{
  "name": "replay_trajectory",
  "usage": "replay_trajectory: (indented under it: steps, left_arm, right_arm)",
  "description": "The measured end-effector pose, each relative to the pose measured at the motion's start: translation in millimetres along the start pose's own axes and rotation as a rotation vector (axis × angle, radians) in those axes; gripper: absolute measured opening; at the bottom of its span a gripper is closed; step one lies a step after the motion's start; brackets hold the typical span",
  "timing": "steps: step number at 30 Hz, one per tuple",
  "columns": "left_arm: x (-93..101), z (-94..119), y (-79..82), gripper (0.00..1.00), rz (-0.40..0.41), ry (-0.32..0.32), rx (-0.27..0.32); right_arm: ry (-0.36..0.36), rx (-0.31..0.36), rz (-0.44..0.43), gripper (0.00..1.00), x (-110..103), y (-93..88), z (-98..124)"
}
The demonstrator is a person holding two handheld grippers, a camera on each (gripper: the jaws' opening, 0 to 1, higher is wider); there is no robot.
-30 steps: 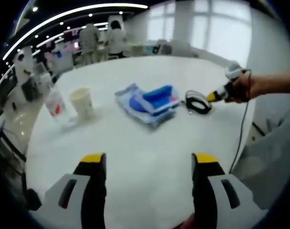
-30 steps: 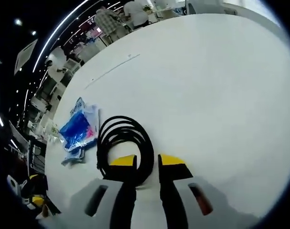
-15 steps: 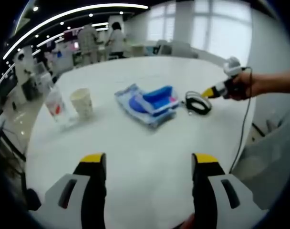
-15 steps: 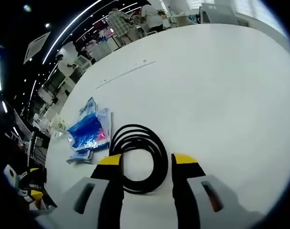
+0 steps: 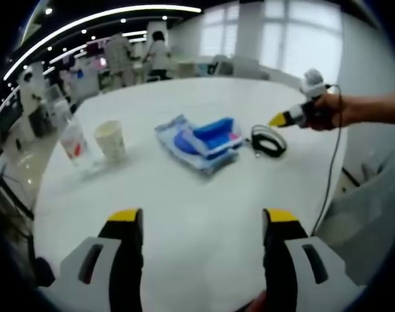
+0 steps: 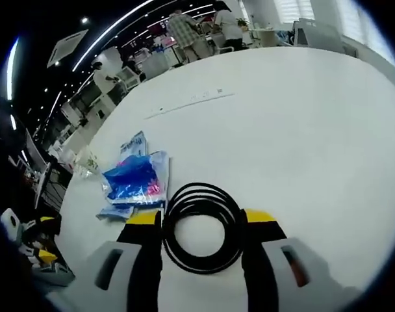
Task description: Arrange the tabletop items into an orderly group along one side of the table until the central work area is clear of visible clutter.
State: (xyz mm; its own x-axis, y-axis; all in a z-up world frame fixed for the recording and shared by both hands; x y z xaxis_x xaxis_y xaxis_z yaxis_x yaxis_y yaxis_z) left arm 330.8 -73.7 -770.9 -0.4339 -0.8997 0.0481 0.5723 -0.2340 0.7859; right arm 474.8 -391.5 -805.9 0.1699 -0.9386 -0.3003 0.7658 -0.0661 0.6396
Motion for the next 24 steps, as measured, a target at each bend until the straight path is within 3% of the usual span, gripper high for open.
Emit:
replay_trajectory:
  steps: [15,24]
  left_arm:
    - [-0.3,1,0.4,0.74,0.000,0.000,0.004]
    - [1.0,1,0.7,0.74,-0.002,-0.004,0.003]
  right_arm:
    - [0.051,0.028,0.112,0.54,-38,27.9,-3]
    - [0.069,0.039,0.165,0.55,-50,45.8,-9]
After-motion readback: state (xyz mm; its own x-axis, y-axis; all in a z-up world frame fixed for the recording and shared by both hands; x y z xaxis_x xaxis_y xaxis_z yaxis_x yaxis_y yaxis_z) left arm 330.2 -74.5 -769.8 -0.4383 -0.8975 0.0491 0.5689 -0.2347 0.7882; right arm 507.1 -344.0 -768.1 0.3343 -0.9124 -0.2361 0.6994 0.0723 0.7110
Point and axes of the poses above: the point that each gripper's makers call its tool centre point, and the gripper's own axes: z roughly backward along the fingers, x roughly to its right, y roughly out of its top, the point moved 2 cm from there along z, roughly backward along the fingers, and after that the axes turned 1 degree about -z, right-handed, at the moved point
